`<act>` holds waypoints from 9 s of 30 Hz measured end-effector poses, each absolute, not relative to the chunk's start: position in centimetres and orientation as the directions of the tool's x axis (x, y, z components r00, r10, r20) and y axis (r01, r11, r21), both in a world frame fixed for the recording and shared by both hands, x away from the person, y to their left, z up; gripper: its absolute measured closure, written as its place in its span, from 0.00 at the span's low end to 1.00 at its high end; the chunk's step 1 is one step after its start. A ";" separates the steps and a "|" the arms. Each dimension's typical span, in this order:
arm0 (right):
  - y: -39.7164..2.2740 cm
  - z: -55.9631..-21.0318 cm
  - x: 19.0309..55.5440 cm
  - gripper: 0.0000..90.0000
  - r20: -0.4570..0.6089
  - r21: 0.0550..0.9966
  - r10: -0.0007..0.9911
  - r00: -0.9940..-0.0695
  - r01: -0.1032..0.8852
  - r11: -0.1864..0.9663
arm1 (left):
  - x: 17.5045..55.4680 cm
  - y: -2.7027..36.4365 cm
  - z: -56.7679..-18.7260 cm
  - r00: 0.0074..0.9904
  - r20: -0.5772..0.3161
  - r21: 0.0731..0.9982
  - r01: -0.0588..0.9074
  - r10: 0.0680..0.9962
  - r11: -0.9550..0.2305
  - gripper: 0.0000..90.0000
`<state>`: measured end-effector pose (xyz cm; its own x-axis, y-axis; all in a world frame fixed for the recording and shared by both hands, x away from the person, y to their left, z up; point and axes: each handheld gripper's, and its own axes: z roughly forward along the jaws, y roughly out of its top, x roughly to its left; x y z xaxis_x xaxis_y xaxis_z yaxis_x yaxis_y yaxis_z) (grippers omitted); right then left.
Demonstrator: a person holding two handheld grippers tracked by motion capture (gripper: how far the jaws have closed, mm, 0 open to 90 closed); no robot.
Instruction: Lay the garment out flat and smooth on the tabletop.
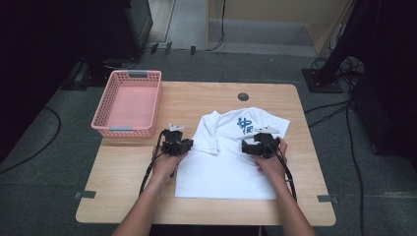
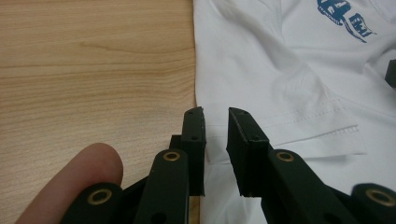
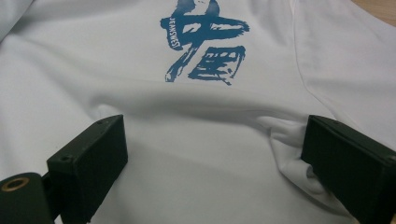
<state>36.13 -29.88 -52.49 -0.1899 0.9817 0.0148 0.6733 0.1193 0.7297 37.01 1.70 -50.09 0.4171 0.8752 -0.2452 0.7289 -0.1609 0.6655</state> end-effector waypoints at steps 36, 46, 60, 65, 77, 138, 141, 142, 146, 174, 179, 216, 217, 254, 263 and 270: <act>-32.2 -52.5 34.9 0.08 0.018 0.730 0.981 -0.191 0.673 0.118 | 37.8 3.9 -50.1 0.396 -0.197 0.650 0.738 0.897 -0.184 1.00; -33.6 -52.5 33.6 0.08 0.017 0.730 0.979 -0.203 0.672 0.126 | 38.1 5.7 -50.0 0.367 -0.135 0.655 0.730 0.920 -0.195 1.00; -34.8 -52.5 31.2 0.08 0.015 0.731 0.974 -0.227 0.667 0.145 | 36.6 3.8 -49.2 0.454 -0.049 0.698 0.653 0.890 -0.294 0.67; -34.6 -52.0 30.9 0.11 0.003 0.726 0.979 -0.204 0.674 0.138 | 34.4 -0.8 -49.0 0.582 -0.104 0.721 0.603 0.807 -0.342 0.52; -36.3 -52.4 30.4 0.08 0.012 0.727 0.988 -0.156 0.680 0.099 | 33.0 -4.9 -50.9 0.643 -0.002 0.682 0.561 0.766 -0.469 0.49; -34.8 -50.2 43.1 0.61 0.032 0.719 0.971 -0.238 0.680 0.143 | 42.3 -0.1 -50.8 0.358 -0.044 0.691 0.686 0.933 -0.230 0.61; -34.7 -51.2 43.4 0.68 0.011 0.697 0.974 -0.226 0.701 0.154 | 42.2 -0.1 -50.8 0.366 -0.025 0.689 0.680 0.930 -0.250 0.68; -34.8 -51.2 43.4 0.70 0.033 0.698 0.974 -0.225 0.702 0.139 | 42.1 -0.2 -50.8 0.370 -0.024 0.689 0.679 0.929 -0.253 0.71; -34.8 -51.3 43.1 0.96 -0.003 0.713 0.972 -0.235 0.681 0.167 | 41.9 -0.4 -50.8 0.392 -0.019 0.694 0.667 0.920 -0.270 0.87; -38.4 -49.6 25.8 0.98 -0.060 0.796 0.885 -0.461 0.513 0.321 | 31.3 2.9 -48.7 0.722 0.070 0.771 0.399 0.688 -0.497 0.99; -38.7 -51.1 24.9 0.87 -0.062 0.749 0.853 -0.518 0.541 0.383 | 30.8 3.2 -49.4 0.741 0.059 0.754 0.406 0.669 -0.517 0.85; -34.5 -48.1 26.4 0.97 -0.135 0.855 0.657 -0.742 0.249 0.456 | 33.9 -4.4 -50.5 0.844 -0.003 0.664 0.403 0.536 -0.630 0.51; -34.6 -48.1 26.3 0.97 -0.133 0.854 0.655 -0.744 0.249 0.456 | 33.8 -4.4 -50.4 0.846 0.005 0.665 0.396 0.534 -0.633 0.56; -34.1 -46.3 30.0 0.97 -0.127 0.834 0.774 -0.620 0.356 0.422 | 36.4 -2.4 -45.7 0.737 -0.033 0.774 0.446 0.675 -0.449 1.00; -32.2 -42.3 41.9 0.79 -0.065 0.837 0.910 -0.408 0.474 0.273 | 46.0 -3.9 -43.5 0.404 0.033 0.788 0.552 0.914 -0.272 0.65; -33.0 -43.3 44.4 0.58 0.074 0.825 0.965 -0.252 0.560 0.083 | 47.2 -2.9 -43.9 0.355 -0.020 0.748 0.626 0.935 -0.222 0.39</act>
<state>44.43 -33.03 -43.29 -0.2520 0.9649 0.0741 0.5597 0.0828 0.8245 47.21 -2.90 -43.94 0.3551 0.9346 -0.0199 0.6256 -0.2218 0.7479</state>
